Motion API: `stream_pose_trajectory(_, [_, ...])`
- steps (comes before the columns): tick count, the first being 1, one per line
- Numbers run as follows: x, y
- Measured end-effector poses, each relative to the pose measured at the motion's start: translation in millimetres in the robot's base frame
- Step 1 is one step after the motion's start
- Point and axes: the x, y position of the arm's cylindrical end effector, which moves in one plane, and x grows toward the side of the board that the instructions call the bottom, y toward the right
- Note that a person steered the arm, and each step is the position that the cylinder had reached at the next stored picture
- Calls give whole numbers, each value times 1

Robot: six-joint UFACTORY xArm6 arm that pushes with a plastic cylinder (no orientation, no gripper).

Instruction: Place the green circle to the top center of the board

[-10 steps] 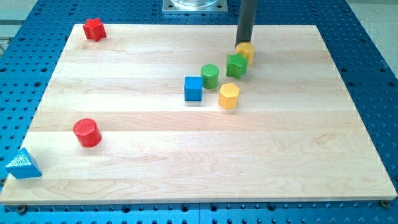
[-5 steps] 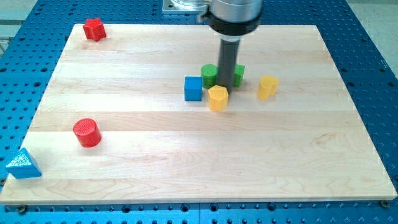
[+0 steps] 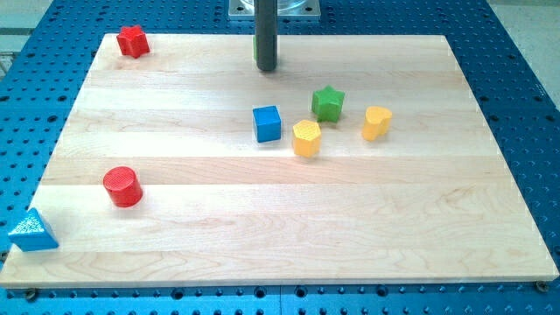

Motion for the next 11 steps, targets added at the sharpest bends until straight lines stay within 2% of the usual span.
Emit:
stream_pose_trajectory(1, [22, -2])
stream_pose_trajectory(2, [8, -36])
stream_pose_trajectory(3, [-27, -16])
stream_pose_trajectory(4, [-28, -24])
stream_pose_trajectory(5, [-40, -64])
stream_pose_trajectory(6, [-83, -30])
stream_pose_trajectory(8, [-55, 28])
stream_pose_trajectory(9, [-7, -10])
stream_pose_trajectory(10, [22, -15])
stream_pose_trajectory(11, [13, -7])
